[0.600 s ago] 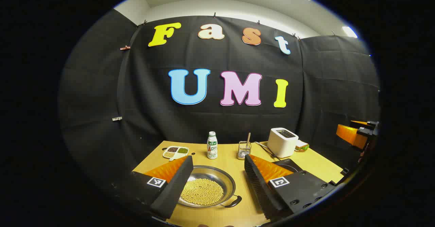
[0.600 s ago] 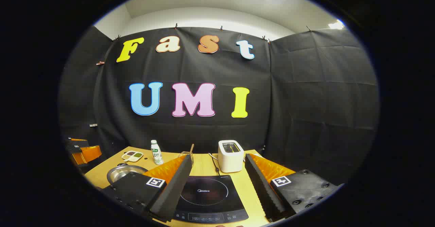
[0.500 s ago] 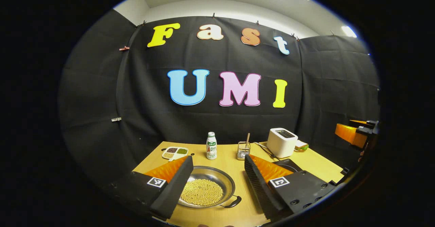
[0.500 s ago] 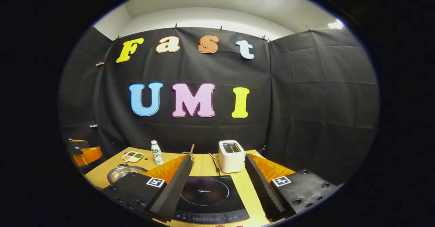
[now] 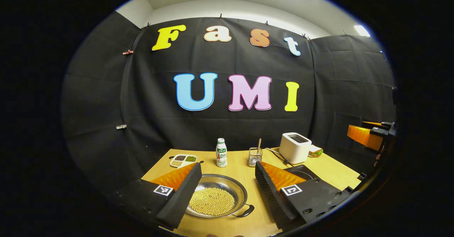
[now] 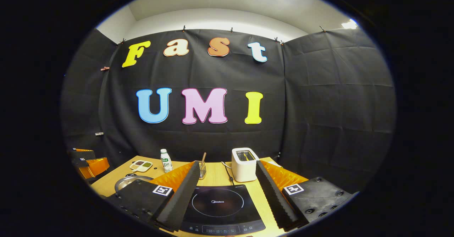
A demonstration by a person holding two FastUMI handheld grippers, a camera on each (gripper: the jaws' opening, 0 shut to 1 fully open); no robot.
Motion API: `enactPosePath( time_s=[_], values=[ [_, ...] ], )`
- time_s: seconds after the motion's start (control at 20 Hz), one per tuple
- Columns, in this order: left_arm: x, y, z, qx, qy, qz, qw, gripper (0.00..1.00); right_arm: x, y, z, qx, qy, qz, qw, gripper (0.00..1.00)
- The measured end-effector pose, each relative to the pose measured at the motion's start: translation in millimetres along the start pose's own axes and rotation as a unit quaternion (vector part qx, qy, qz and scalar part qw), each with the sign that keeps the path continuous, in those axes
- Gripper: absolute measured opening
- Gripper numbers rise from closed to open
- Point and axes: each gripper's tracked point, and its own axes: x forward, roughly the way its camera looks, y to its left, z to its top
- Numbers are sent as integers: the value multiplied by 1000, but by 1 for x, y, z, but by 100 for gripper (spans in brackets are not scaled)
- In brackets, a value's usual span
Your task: First push the handle of the pot to place it horizontally, then grasp the pot with both hands and set it on the induction cooktop.
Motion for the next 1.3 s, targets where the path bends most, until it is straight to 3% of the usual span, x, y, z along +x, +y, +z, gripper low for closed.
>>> enactPosePath(
  time_s=[0.65, 0.85, 1.05, 1.1, 1.3],
  values=[
    [14, 15, -15, -14, 27, -1, 1000, 95, 13, 4, -6, -8, 12, -2, 1000, 98],
    [22, 17, -20, -3, 45, -27, 999, 94, 22, 6, -2, -6, 13, -9, 1000, 98],
    [27, 15, -27, 11, 67, -52, 996, 79, 26, 13, -6, -3, 24, -3, 1000, 98],
    [28, 14, -31, 10, 74, -56, 996, 68, 27, 11, -6, -5, 24, -3, 1000, 98],
    [33, 1, -53, 5, 125, -83, 989, 51, 41, 1, -11, -5, 34, -4, 999, 98]
  ],
)
